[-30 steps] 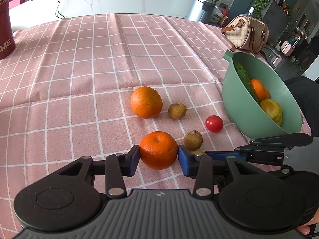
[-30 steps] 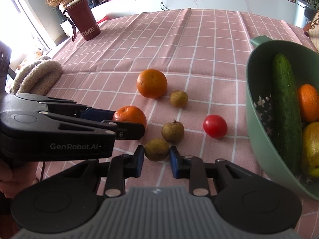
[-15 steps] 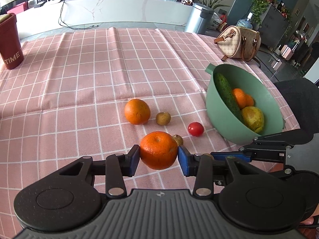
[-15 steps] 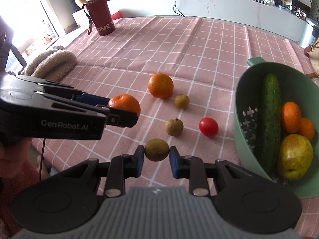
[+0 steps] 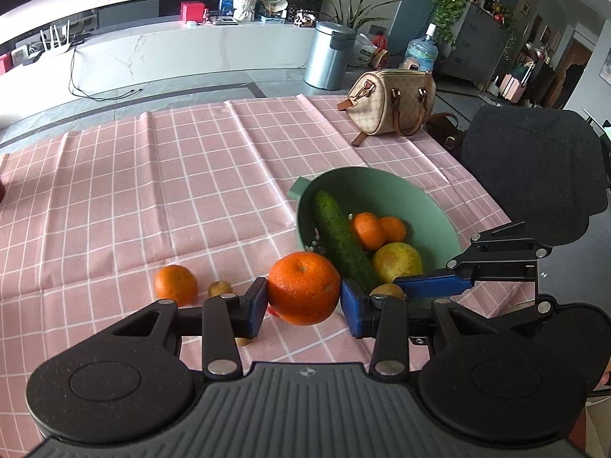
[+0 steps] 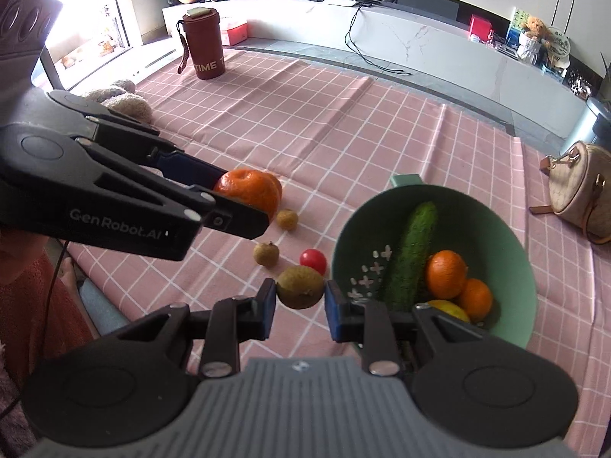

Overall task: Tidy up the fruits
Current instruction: 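Carry the brown fruit and the orange over the colander with both tools, then open both tools to release the fruits into the colander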

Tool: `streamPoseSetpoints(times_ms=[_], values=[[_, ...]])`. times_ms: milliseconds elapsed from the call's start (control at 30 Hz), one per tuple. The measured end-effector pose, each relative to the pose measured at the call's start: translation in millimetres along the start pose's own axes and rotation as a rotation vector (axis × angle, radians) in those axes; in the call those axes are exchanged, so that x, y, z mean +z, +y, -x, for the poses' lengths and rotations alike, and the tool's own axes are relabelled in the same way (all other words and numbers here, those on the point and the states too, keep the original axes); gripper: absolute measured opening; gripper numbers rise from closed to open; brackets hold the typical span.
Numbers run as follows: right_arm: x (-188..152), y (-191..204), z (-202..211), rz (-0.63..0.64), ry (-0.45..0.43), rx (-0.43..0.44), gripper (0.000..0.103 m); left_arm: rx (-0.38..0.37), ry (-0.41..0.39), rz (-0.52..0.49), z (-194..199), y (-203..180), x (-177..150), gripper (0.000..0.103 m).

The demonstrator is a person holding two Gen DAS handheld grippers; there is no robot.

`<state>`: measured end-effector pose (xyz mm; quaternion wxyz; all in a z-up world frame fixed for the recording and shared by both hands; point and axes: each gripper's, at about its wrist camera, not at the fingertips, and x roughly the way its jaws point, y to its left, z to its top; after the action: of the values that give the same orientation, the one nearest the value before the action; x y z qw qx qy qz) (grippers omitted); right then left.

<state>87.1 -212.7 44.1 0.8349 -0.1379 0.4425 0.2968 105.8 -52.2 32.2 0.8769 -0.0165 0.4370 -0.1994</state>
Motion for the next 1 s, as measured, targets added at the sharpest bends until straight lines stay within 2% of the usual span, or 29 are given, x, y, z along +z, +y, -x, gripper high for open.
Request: streamPoseSetpoints(times_ms=[200,433,767,1000], values=[[0.4,-27.4,11.2,0.058,0.037,-0.051,0.023,-0.026,0.027,-0.019,-23.1,-24.4,17.7,0.046],[-6.3,-69.2,6.3,0.079,0.106,-0.113,0.023,0.032,0.128,-0.062,-58.5,-42.7,29.5,0.046],[-8.7,-108.5,-25.6,0.135,0.241,-0.132,0.023,0.085,0.282,-0.144,-98.8,-57.4,33.3,0.046],[-6.3,-117.1,-48.3,0.244,0.332,-0.135,0.023,0.100,0.316,-0.192,-112.8,-60.8,31.1,0.047]])
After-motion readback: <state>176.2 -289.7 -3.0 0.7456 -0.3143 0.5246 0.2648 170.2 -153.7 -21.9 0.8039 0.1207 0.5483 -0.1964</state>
